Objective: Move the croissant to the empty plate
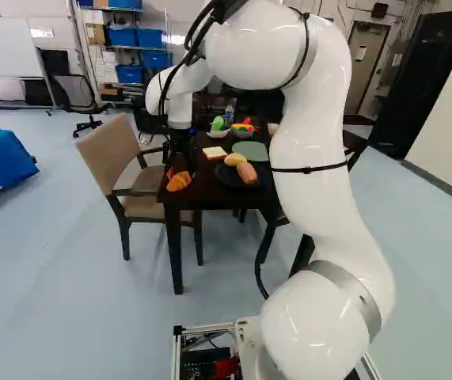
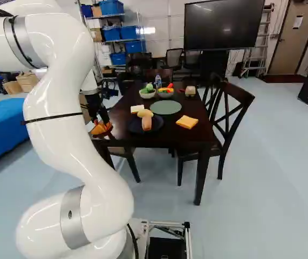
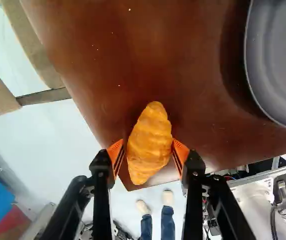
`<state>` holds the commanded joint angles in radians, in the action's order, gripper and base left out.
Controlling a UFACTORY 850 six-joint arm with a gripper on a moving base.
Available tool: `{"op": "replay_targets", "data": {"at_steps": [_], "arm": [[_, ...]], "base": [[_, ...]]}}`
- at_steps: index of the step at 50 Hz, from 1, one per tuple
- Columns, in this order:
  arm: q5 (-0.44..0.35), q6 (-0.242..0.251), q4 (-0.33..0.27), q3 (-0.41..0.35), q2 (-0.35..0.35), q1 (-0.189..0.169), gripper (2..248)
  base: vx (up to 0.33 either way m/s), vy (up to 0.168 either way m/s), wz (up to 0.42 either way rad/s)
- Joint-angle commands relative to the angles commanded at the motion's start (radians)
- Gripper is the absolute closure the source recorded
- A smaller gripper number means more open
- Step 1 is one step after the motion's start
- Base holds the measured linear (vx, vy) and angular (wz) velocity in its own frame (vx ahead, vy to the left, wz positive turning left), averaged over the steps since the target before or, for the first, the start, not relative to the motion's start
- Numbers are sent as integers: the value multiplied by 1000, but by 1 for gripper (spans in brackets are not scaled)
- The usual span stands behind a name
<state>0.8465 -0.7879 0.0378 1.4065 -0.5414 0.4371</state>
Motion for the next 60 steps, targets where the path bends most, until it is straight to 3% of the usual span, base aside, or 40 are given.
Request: {"op": "replay_targets", "data": {"at_steps": [2, 8, 42, 60], "arm": [[0, 0, 0, 0, 0, 0, 111], [0, 0, 0, 0, 0, 0, 113], [0, 0, 0, -6, 30, -2, 111], [7, 0, 0, 16, 59, -40, 111]], "base": [[0, 0, 0], [0, 0, 0], [0, 0, 0], [0, 0, 0]]}}
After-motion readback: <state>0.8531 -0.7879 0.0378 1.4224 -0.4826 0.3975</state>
